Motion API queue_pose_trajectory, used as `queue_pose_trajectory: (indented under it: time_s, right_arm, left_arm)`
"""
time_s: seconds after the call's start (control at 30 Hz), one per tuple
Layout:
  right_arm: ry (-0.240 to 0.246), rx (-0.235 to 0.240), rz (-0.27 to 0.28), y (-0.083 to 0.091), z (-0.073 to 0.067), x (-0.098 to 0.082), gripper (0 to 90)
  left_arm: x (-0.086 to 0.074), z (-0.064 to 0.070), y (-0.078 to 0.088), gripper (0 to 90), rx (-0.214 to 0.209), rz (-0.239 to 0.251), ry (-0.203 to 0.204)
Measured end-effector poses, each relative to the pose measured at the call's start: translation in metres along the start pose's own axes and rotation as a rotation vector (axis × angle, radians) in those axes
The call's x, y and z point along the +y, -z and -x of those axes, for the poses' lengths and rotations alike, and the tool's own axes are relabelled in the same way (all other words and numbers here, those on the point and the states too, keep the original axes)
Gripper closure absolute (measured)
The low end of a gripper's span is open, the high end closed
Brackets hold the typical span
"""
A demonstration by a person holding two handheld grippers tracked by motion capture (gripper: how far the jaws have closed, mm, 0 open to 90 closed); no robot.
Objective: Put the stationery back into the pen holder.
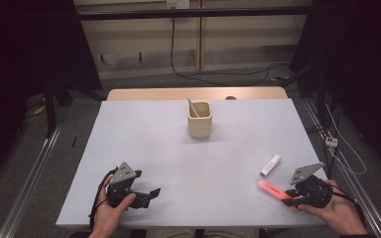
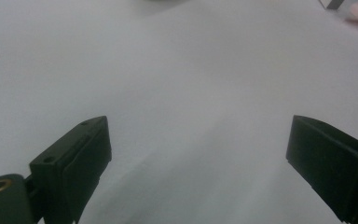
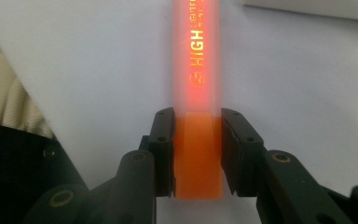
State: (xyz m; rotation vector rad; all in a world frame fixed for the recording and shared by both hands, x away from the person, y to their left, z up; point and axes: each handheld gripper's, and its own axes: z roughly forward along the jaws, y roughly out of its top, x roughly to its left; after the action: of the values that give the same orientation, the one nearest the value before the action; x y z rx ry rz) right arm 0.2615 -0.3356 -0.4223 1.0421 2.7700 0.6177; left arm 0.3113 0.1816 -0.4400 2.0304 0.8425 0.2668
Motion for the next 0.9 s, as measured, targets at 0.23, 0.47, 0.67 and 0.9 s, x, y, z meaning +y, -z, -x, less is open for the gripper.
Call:
queue_pose_trajectory:
  time_s: [0.23,0.47,0.67,0.9]
  right_arm:
    - [-0.013,0.008,0.079,0.001,-0.006,0.017,67.5]
    - [-0.012,0.036,0.133,-0.01,-0.008,0.04,67.6]
    - [-0.004,0.039,0.155,-0.014,-0.009,0.057,67.5]
    - [0.015,0.056,0.184,-0.015,-0.015,0.08,67.6]
  left_arm:
    - [0.002,0.004,0.0,6.3,-0.02,-0.005,-0.013]
    - [0.006,0.008,0.001,5.8,-0.029,0.014,-0.037]
    - [0.013,0.009,0.006,5.8,0.0,0.047,-0.066]
    - [0.028,0.024,0.001,5.4,0.016,0.069,-0.188]
